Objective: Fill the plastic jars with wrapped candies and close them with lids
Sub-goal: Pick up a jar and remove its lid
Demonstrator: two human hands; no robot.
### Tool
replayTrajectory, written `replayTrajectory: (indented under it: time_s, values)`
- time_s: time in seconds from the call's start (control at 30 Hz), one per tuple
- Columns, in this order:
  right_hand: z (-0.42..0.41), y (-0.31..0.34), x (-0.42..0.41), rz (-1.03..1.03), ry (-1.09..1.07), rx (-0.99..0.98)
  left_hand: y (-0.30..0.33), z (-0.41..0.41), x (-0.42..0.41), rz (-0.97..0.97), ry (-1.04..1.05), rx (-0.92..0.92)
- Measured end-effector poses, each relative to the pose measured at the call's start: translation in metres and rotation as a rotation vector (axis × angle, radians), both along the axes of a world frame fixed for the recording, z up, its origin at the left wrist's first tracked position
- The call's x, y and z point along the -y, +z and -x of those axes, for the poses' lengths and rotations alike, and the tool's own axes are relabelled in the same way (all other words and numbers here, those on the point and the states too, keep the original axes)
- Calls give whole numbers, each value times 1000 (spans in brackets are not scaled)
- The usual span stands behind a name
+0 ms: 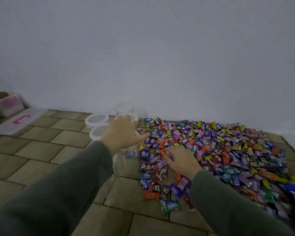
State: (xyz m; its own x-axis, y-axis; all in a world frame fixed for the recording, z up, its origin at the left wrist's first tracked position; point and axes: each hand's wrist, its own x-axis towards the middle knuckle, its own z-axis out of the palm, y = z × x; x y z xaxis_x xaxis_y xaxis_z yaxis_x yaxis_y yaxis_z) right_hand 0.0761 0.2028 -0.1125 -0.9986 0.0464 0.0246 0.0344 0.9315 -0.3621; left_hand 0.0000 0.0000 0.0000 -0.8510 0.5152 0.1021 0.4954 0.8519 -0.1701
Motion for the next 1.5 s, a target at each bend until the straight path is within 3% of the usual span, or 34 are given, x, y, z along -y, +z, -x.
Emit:
replayTrajectory:
  time_s: [0.17,0.4,0.6,0.8,0.9,1.23,1.5]
  values:
    - [-18,-45,4,-134,-121,169,-28,-2,8,-79,79,-24]
    - [-27,-68,1,-166,-138,139,-47,-12,-2,-103,132,-57]
    - [-30,-70,-6,-188,-123,146,-45,-33,-10,-146,12,16]
    - [-42,-69,-22,-185,-111,156,-53,-63,-11,-147,-12,-52]
    - [-46,-70,-30,-175,-104,149,-55,-78,-18,-252,-55,-82]
    - [-48,-74,-42,-152,-114,98,-65,-106,-58,-403,-173,-64]
    - [-48,-77,-46,-147,-126,86,-62,-106,-57,-409,-210,-15]
